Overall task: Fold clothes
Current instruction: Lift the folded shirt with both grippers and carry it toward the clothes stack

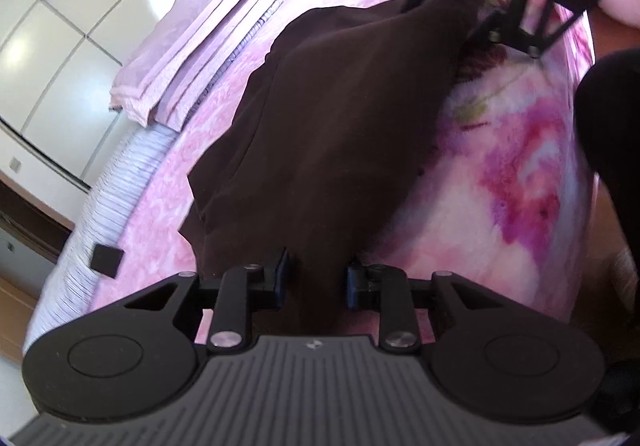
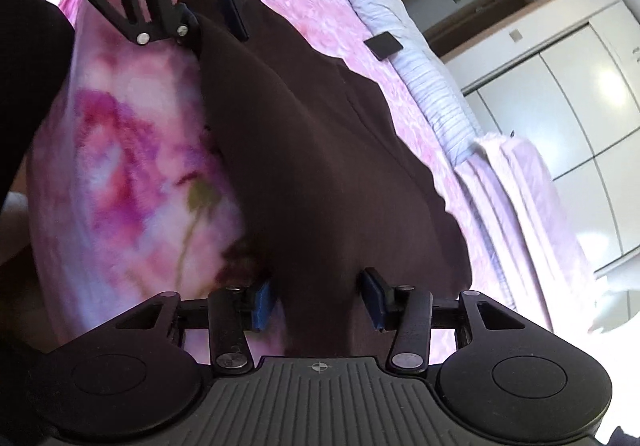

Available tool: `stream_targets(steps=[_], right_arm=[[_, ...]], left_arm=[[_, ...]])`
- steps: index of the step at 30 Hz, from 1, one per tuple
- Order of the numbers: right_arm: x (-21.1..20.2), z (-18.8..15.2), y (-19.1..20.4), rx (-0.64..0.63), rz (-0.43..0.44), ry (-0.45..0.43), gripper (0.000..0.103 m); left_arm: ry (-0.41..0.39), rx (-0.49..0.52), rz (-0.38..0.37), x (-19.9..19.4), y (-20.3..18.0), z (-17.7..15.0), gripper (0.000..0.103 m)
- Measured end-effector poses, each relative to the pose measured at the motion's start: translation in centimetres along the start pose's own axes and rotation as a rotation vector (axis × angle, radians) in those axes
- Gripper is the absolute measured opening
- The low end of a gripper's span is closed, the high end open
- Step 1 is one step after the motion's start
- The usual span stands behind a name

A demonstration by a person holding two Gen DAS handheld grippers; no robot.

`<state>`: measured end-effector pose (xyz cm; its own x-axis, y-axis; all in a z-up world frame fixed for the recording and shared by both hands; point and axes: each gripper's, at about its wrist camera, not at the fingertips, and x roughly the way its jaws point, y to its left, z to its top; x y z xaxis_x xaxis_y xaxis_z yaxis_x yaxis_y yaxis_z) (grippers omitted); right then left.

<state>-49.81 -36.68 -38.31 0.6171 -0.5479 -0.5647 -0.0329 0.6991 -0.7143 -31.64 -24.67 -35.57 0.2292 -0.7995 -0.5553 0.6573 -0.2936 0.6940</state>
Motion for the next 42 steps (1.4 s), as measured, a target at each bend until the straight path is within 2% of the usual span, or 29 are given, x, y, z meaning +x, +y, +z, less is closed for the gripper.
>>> stream_targets(steps=[3,4,7,16,24,26,35,42], right_arm=[[0.6,-0.2,-0.9,0.034,0.015,0.0,0.045],[0.6,-0.3,-1.3,0.059,0.026,0.001,0.036],[0.8,-0.1,-1.4,0.072,0.031,0.007,0.035],[1.4,0.3,-1.5,0.07,0.039,0.023,0.035],[1.9,0.3,-1.4,0.066,0.04,0.02,0.036],[1.3,-0.1,-1.1,0.078,0.048,0.019,0.042],[1.7,-0.1,-0.7,0.059,0.033,0.009,0.042],[0.9,-0.5,-0.8,0.11,0.04,0.016,0.043]], left_arm=[[0.006,0.076,0.024,0.3,-0.7,0.4,0.03],[0.011,0.088,0.028,0.6,-0.8,0.5,0.03],[0.029,0.101,0.029,1.4,-0.6,1.0,0.03],[0.063,0.065,0.014,2.5,0.1,1.6,0.029],[0.078,0.059,0.003,2.5,-0.3,1.8,0.02],[0.08,0.058,0.003,2.5,-0.4,1.8,0.02],[0.079,0.055,0.007,2.3,-0.6,1.8,0.02],[0.077,0.057,0.008,2.3,-0.6,1.7,0.019]])
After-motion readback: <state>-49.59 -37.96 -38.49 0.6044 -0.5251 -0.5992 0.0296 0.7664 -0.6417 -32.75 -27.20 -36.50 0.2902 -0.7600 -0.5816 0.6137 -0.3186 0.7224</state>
